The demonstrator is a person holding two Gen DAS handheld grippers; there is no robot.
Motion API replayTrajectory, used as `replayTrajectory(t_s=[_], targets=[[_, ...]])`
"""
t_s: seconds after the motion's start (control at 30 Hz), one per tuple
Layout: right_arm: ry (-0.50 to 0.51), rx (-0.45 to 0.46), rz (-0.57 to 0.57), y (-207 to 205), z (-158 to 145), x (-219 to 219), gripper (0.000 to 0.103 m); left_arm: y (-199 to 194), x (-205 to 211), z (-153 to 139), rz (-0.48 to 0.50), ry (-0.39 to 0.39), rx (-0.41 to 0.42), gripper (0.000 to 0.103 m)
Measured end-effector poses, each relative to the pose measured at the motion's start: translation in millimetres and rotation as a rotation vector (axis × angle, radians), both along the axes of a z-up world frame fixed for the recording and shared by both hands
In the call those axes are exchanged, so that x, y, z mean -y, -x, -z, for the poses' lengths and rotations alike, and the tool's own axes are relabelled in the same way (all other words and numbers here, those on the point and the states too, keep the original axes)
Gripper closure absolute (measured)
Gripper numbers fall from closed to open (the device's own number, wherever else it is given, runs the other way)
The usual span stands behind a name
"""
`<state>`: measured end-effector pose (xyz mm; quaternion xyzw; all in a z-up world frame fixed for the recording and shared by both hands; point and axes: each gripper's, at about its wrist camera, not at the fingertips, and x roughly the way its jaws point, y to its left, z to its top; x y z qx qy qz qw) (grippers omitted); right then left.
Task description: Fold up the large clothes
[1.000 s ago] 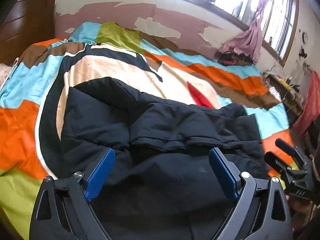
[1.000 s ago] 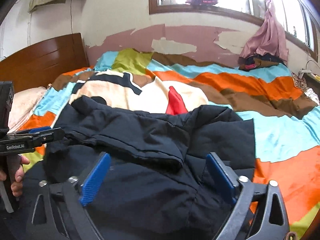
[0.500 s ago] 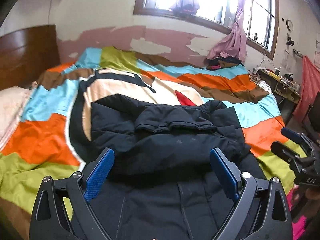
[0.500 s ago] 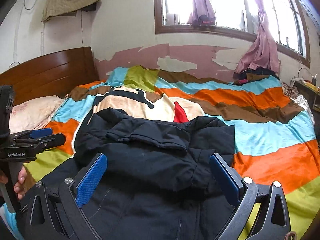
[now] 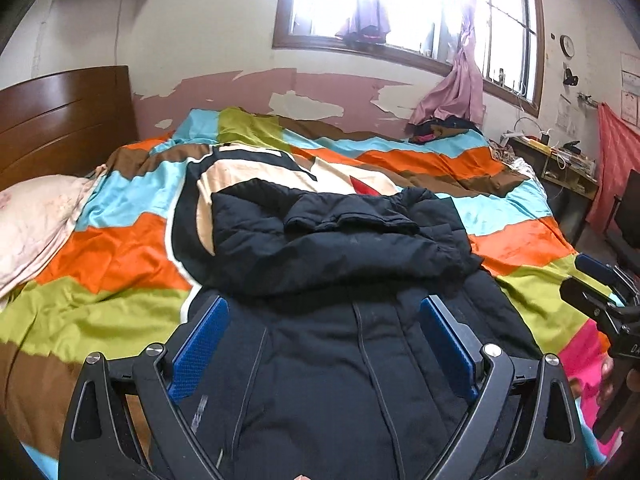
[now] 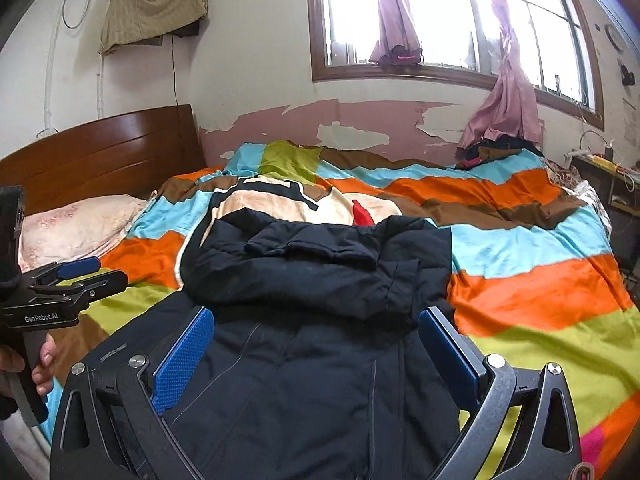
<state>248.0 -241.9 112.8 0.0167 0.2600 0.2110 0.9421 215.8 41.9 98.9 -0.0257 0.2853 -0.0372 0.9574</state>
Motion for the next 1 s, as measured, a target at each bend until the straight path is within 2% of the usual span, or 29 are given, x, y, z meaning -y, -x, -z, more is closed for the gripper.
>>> replayTrajectory(t_s=[0.33, 0.5, 0.63, 0.83, 1.0], targets=[[0.034, -0.028, -0.024, 64, 24, 11, 0.000, 53, 13, 19, 0.075, -0.095, -0.026, 0.010], [0.056, -0.072, -0.044, 96, 43, 21, 0.000, 84, 0, 35, 0.096, -0.194, -0.033, 0.010], [0.102, -0.071, -0.059, 124, 58, 22, 0.000, 109, -20, 55, 0.111, -0.232, -0.049, 0.010], [0.184, -0.071, -0.091, 158, 84, 7, 0.000, 133, -28, 95, 0.112, -0.389, -0.105, 0.010], [0.201, -0.103, -0.110, 169, 104, -2, 0.000, 141, -32, 127, 0.110, -0.423, -0.157, 0.010]])
